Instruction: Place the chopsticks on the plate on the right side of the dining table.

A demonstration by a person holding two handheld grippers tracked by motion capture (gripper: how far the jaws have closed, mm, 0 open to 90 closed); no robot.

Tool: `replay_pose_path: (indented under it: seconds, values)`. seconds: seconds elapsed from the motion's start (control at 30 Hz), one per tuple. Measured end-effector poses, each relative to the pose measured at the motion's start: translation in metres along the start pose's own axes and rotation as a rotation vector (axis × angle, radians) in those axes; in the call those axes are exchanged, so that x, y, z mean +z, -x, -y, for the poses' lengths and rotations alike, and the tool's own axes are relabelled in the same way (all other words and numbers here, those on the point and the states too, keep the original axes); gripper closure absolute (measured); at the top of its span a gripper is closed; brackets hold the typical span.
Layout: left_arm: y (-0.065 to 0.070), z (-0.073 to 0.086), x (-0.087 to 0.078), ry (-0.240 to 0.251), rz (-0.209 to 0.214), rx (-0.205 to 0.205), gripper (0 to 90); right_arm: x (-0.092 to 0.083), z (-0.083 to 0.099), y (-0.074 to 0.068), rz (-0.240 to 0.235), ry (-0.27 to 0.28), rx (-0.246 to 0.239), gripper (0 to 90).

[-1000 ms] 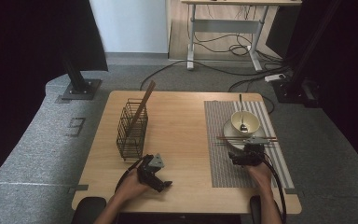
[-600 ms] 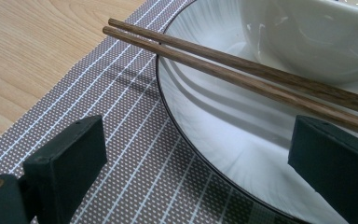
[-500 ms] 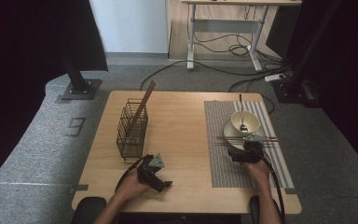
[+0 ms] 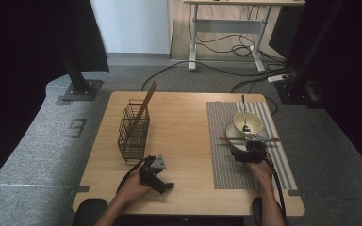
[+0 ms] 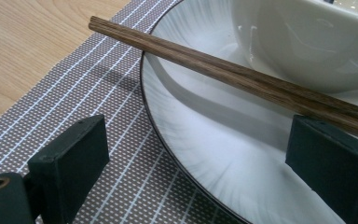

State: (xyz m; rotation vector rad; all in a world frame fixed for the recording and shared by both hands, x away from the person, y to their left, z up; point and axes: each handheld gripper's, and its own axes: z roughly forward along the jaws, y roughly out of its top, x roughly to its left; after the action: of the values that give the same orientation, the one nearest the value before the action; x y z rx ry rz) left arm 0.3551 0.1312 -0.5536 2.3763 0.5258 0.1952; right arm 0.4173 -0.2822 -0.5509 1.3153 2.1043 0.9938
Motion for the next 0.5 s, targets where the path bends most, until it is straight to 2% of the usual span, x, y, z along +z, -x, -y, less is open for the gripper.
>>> replay_pose_path:
  seconds: [0.5]
  values:
    - [-0.0001,0.0000,0.0000,0.000,0.000,0.002,0.0,0.0009,-0.0003,-0.0015,0.007,-0.011,-0.011,6.9]
